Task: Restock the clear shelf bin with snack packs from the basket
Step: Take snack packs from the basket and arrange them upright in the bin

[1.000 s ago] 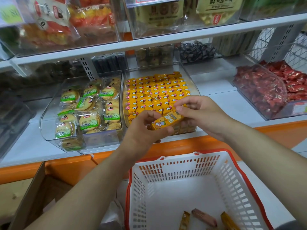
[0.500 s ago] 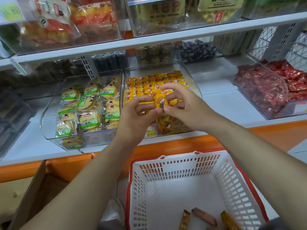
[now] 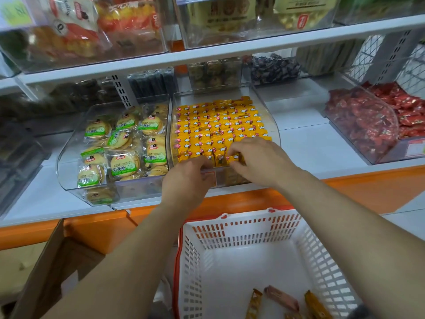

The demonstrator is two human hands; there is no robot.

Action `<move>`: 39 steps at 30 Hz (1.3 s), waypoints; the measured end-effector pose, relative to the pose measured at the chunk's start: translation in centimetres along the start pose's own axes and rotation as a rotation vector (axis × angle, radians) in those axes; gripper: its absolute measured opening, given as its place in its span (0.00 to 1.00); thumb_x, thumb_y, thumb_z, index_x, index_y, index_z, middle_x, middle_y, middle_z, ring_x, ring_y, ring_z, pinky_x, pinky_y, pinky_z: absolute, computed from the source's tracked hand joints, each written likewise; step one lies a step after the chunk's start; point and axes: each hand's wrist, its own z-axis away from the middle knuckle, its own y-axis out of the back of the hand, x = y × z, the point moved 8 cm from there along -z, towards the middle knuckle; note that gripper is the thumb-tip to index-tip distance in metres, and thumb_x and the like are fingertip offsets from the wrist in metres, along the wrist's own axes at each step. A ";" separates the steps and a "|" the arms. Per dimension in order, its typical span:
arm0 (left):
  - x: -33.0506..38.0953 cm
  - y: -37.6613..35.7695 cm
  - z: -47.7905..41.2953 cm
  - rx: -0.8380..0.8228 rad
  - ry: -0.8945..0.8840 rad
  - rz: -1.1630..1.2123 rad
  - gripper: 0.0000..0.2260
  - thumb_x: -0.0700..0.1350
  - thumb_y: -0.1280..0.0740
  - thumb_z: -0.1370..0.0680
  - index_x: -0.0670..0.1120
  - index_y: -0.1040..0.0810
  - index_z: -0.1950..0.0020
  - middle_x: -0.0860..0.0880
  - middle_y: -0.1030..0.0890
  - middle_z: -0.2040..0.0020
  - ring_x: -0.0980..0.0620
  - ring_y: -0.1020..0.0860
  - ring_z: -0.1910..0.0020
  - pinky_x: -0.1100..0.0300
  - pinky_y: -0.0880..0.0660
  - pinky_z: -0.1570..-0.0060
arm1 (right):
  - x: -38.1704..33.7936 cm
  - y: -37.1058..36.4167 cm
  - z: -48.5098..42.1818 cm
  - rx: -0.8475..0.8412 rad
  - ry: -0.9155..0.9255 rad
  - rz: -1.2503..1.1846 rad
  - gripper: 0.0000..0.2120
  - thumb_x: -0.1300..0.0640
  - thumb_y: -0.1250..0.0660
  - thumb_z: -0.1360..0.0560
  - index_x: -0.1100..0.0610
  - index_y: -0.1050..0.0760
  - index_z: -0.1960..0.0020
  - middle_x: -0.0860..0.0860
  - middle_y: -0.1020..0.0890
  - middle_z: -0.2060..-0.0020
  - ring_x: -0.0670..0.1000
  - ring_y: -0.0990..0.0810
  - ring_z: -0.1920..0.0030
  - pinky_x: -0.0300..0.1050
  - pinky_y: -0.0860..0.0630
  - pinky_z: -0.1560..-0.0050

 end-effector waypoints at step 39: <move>-8.7 -40.9 24.7 -1.098 0.498 0.104 0.34 0.61 0.23 0.30 0.45 0.32 0.33 0.46 0.24 0.42 0.46 0.25 0.46 0.56 0.30 0.61 | 12.1 -37.7 30.0 -1.069 -0.528 -0.258 0.26 0.44 0.26 0.30 0.51 0.28 0.36 0.50 0.21 0.44 0.52 0.24 0.49 0.47 0.24 0.51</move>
